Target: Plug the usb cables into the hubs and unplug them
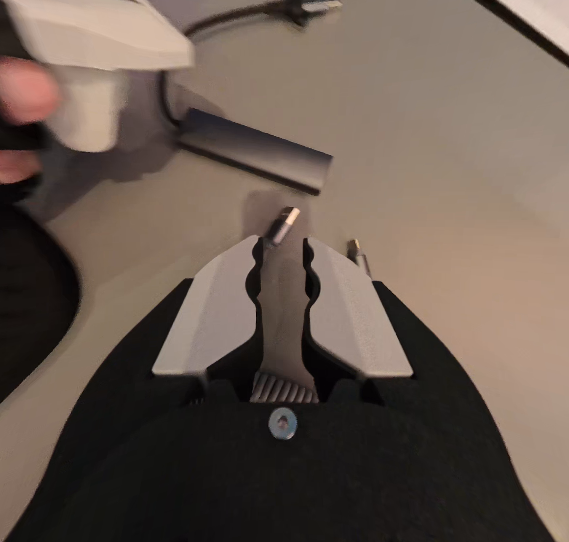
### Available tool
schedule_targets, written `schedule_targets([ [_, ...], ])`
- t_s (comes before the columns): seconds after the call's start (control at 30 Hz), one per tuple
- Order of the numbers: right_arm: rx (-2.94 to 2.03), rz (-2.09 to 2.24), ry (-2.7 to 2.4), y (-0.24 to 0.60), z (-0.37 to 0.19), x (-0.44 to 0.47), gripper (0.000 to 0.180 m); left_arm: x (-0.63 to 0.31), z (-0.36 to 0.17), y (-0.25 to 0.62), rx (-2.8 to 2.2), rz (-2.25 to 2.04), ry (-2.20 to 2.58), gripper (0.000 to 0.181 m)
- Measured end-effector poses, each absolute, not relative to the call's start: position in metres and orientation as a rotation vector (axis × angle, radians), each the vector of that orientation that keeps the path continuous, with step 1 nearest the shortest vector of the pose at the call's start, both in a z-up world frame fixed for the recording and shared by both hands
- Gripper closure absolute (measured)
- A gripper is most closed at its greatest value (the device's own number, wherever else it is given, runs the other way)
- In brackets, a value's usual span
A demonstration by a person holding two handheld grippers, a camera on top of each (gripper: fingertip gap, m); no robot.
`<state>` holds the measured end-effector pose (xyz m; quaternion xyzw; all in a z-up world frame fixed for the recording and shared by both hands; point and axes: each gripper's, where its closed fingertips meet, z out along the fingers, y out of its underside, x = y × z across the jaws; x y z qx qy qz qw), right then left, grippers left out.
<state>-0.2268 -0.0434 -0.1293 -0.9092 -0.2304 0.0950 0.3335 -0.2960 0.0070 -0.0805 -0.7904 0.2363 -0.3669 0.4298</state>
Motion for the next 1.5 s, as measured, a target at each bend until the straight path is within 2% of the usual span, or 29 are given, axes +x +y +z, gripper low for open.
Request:
schedule_targets([
  [0.1,-2.475,0.290,-0.534,-0.043,-0.150,-0.232,0.155,-0.296,-0.074,0.003,-1.944,-0.941,0.605,0.181],
  [0.2,-2.448,0.301,-0.602,-0.041,-0.151,-0.241,0.170,-0.293,-0.069,-0.001,-1.906,-0.965,0.638,0.179],
  [0.3,-2.347,0.352,-0.722,-0.044,-0.144,-0.249,0.171,-0.280,-0.062,-0.012,-1.842,-1.101,0.713,0.174],
  [0.5,-1.887,0.829,-0.722,-0.073,-0.057,-0.254,0.172,-0.256,-0.029,-0.049,-1.606,-1.467,0.856,0.159],
  [0.63,-1.686,0.990,-0.744,-0.090,-0.026,-0.240,0.171,-0.246,0.007,-0.078,-1.365,-1.730,0.858,0.158],
  [0.9,-1.613,1.121,-0.830,-0.102,-0.021,-0.244,0.172,-0.229,0.006,-0.094,-1.297,-1.611,0.974,0.159],
  [1.1,-1.641,1.068,-0.878,-0.101,-0.028,-0.248,0.172,-0.224,-0.007,-0.099,-1.357,-1.566,1.065,0.174],
  [1.5,-1.628,1.115,-0.861,-0.100,-0.026,-0.244,0.172,-0.225,-0.008,-0.099,-1.388,-1.597,1.061,0.172],
])
